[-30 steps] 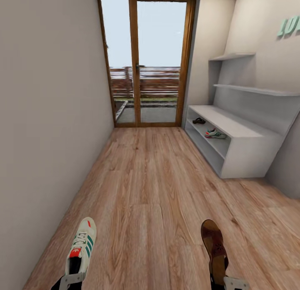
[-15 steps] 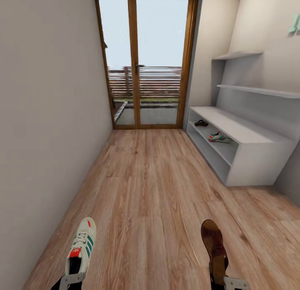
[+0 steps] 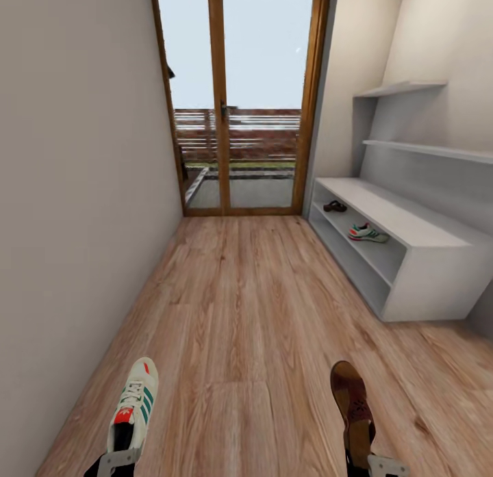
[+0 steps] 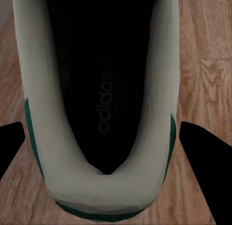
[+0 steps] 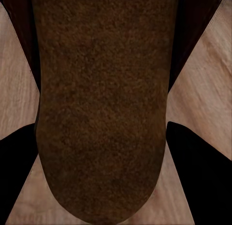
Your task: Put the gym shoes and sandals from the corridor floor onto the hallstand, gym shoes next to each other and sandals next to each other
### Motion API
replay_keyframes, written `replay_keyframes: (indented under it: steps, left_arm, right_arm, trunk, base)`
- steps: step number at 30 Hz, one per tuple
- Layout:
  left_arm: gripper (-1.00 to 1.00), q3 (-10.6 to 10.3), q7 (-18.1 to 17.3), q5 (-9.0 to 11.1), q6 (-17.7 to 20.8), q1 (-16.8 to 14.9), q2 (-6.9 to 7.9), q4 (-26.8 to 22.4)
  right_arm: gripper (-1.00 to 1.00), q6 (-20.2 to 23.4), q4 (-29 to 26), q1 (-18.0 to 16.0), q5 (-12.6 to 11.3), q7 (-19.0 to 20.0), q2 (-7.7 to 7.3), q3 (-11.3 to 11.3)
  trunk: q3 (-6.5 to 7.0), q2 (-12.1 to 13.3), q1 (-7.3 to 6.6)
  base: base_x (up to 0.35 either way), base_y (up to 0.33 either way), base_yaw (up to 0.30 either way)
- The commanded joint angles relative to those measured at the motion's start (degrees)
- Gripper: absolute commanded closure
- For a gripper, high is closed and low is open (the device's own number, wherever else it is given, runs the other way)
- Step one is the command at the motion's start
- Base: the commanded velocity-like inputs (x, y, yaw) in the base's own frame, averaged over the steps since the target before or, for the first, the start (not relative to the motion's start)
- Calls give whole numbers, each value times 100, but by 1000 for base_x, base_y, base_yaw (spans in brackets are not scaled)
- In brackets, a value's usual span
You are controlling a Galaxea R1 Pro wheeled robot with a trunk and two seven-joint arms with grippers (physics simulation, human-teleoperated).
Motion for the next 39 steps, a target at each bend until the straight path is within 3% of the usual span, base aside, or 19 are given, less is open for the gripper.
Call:
replay_keyframes:
  steps: [1,39]
  left_arm:
    - [100,49,-23,-49,-19,-4,-3,4]
    - [100,55,-22,-43,-19,-4,-3,4]
  right_arm:
    - [100,-14,3,-3,32,-23,2,-5]
    - [100,-14,2,-3,32,-23,-5,-5]
  trunk:
    - [-5,-2,2]
    - [-5,-2,2]
  base:
    - [338,0,0]
    - [338,0,0]
